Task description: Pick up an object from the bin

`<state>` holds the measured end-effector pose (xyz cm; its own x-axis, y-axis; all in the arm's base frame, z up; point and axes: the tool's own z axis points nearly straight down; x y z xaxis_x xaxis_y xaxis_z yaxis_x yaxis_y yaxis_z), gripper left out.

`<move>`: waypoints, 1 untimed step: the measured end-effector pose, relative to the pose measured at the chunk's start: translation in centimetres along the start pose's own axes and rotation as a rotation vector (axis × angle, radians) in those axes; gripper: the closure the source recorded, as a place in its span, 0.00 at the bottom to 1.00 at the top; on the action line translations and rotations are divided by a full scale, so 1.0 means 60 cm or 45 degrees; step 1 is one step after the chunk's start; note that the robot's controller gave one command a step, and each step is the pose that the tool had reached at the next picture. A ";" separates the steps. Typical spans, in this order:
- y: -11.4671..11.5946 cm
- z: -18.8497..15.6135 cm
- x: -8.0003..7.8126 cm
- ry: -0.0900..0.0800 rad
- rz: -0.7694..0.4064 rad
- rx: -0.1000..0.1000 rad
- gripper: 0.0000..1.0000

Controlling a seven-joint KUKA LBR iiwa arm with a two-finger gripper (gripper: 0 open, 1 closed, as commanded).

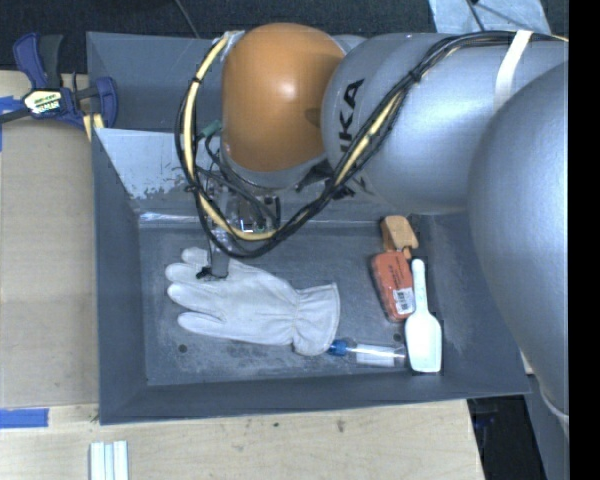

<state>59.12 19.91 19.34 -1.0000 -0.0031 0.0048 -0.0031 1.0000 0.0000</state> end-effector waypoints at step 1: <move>-0.002 -0.009 -0.002 -0.010 0.004 -0.002 0.00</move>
Offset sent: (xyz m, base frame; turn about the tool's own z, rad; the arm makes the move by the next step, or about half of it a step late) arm 0.0085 -0.0397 -0.0594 0.0061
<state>59.26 19.81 19.86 -1.0000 -0.0002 -0.0027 -0.0002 1.0000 0.0015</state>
